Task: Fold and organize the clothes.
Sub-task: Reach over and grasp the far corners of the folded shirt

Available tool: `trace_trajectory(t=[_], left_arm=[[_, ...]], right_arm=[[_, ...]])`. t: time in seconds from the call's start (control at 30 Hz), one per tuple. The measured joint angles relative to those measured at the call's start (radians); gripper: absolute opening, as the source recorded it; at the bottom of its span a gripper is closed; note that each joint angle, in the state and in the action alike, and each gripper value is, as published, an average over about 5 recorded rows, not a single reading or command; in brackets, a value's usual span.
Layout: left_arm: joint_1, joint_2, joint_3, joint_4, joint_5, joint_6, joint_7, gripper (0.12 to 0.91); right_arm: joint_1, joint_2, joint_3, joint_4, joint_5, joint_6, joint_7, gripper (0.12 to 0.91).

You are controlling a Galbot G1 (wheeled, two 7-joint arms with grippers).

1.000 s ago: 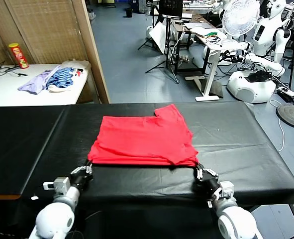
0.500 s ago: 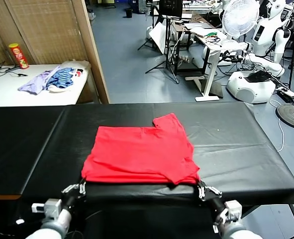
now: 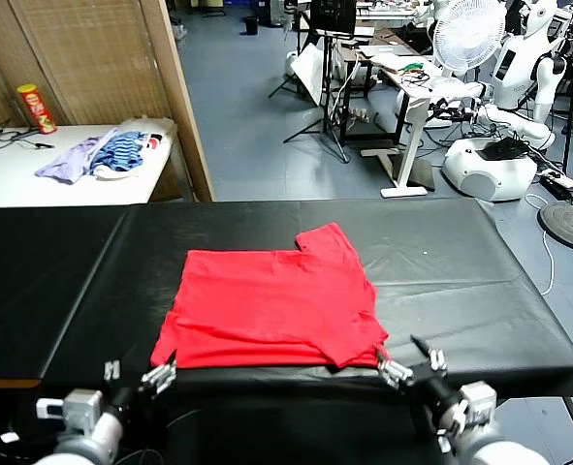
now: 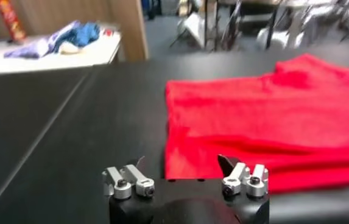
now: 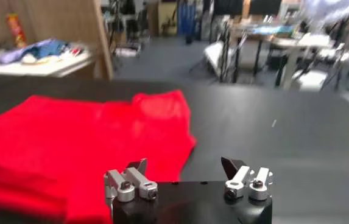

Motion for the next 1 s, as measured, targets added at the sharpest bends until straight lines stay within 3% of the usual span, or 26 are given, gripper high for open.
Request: trace_trajectory(t=[0.13, 0.3, 0.53, 0.77, 0.87, 1.0], left_arm=[[-0.195, 0.035, 0.067, 0.141, -0.115, 0.044, -0.034, 0.798], [-0.43, 0.043, 0.172, 0.337, -0.188, 0.079, -0.035, 0.798], [-0.666, 0.029, 0.292, 0.58, -0.174, 0.087, -0.014, 0.798], [-0.786, 0.014, 0.346, 0.763, -0.181, 0.098, 0.033, 0.798], [-0.81, 0.01, 0.353, 0.817, -0.19, 0.1, 0.048, 0.776], [-0.823, 0.008, 0.356, 0.855, -0.193, 0.094, 0.054, 0.61]], right_arm=[[0.181, 0.028, -0.093, -0.172, -0.012, -0.002, 0.005, 0.798], [0.362, 0.075, -0.189, -0.366, -0.044, -0.007, -0.007, 0.798], [0.535, 0.149, -0.276, -0.586, -0.049, -0.045, -0.017, 0.798], [0.619, 0.213, -0.31, -0.728, -0.023, -0.073, -0.037, 0.797], [0.631, 0.233, -0.315, -0.764, -0.021, -0.078, -0.048, 0.748], [0.638, 0.249, -0.314, -0.793, -0.023, -0.072, -0.051, 0.545]])
